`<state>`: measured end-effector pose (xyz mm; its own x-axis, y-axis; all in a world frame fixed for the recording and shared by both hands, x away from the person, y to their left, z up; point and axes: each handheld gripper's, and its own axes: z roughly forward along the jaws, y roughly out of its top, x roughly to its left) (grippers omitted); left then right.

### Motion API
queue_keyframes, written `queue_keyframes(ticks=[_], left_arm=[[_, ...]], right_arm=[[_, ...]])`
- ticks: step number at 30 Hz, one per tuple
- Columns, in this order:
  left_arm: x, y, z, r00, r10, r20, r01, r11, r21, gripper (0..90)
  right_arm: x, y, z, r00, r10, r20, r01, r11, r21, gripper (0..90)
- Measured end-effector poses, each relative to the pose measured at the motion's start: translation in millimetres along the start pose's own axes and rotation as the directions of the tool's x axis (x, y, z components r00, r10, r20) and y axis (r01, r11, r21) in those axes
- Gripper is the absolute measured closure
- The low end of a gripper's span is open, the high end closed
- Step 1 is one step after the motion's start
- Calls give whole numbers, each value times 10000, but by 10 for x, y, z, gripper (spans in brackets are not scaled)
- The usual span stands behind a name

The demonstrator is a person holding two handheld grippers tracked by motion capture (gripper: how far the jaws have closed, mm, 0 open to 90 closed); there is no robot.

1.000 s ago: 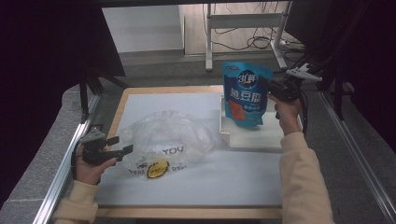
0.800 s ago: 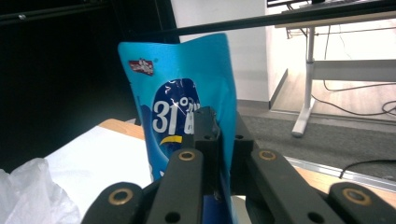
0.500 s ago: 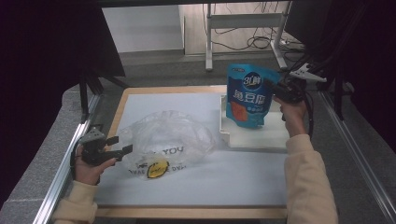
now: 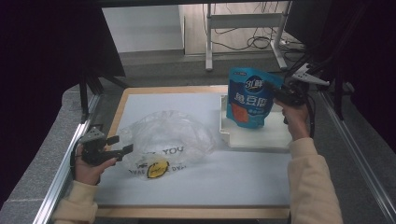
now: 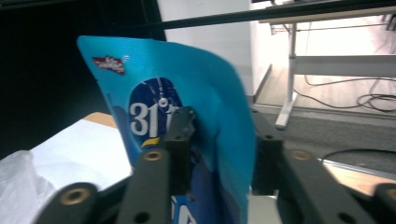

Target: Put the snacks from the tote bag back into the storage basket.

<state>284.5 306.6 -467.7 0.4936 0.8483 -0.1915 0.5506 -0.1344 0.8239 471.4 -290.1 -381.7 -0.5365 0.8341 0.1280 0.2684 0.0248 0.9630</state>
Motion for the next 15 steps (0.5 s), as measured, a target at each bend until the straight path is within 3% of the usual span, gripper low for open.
queue_keyframes(ticks=[7, 15], left_arm=[[-20, 8, -9, 9999, 108, 21, -108, 9999, -5, 223], [-36, -17, -30, 10000, 87, 41, -87, 10000, -38, 223]], right_arm=[[32, -22, -30, 9992, 272, 304, -281, 9992, 286, 467], [80, -109, -101, 9954, 550, 787, -593, 9969, 525, 381]])
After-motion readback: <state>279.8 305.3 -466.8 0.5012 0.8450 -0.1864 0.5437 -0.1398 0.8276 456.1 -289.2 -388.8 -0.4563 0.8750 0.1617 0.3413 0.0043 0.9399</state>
